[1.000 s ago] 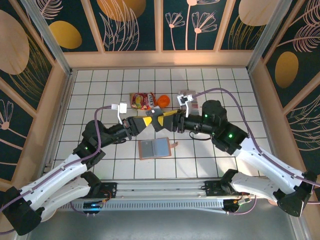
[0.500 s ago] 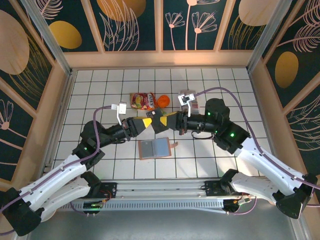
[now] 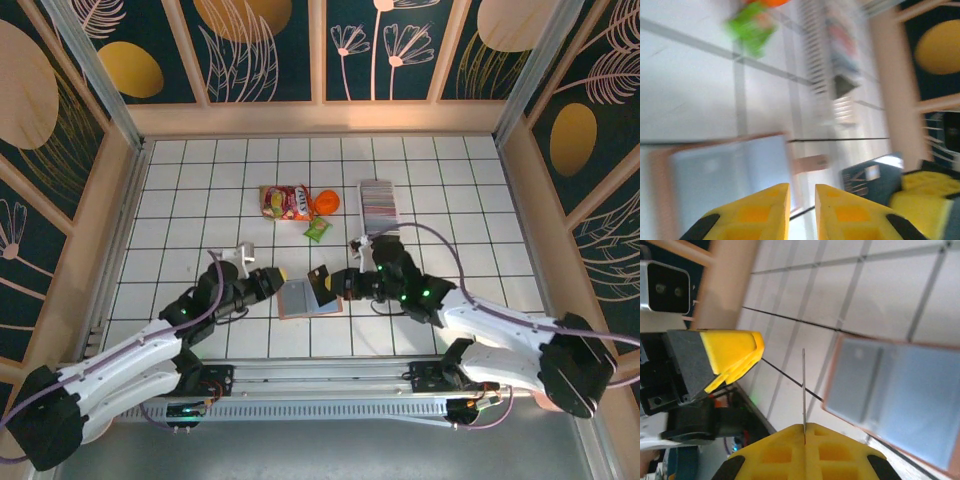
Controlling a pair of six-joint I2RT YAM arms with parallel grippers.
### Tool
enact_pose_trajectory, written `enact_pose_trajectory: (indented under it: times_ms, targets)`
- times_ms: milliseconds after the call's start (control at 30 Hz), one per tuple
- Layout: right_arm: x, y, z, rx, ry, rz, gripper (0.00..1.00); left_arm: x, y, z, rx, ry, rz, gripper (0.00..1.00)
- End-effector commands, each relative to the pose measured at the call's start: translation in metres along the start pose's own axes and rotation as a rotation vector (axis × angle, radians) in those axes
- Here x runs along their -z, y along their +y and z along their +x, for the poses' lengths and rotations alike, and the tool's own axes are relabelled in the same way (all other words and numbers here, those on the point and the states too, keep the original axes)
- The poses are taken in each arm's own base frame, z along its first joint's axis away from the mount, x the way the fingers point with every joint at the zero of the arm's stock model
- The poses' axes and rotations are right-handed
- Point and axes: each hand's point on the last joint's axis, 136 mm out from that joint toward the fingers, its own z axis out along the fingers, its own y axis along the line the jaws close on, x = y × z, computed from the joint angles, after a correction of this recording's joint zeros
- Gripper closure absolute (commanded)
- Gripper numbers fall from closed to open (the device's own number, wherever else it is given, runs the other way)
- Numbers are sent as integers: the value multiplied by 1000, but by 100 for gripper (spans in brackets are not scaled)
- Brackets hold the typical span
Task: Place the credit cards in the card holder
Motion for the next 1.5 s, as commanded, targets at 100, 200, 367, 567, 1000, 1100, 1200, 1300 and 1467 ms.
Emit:
enact_pose_trajectory:
  times_ms: [100, 200, 367, 567, 1000, 1100, 1200, 1300, 1467]
  targets:
    - [-31, -19, -4, -91, -64, 3, 100, -7, 51, 12, 30, -9, -159, 87]
    - [-42, -27, -3, -95, -53, 28, 100, -13, 59, 20, 31, 24, -172, 94]
    - [-52, -37, -8, -68, -68, 71, 100, -18, 65, 27, 38, 47, -173, 99]
    - [-62, -39, -8, -60, -69, 55, 100, -20, 70, 31, 32, 63, -185, 100]
    - [-75, -49, 8, -84, -42, 71, 100, -26, 73, 39, 37, 104, -178, 100]
    - [-74, -52, 10, -105, -50, 77, 100, -27, 75, 42, 36, 115, -183, 100]
    - [-72, -59, 10, -133, -72, 99, 100, -28, 78, 44, 36, 123, -189, 100]
    - [-69, -66, 11, -166, -102, 127, 100, -28, 80, 45, 33, 127, -196, 100]
    - [-71, -69, 13, -184, -108, 146, 100, -29, 83, 48, 33, 136, -201, 100]
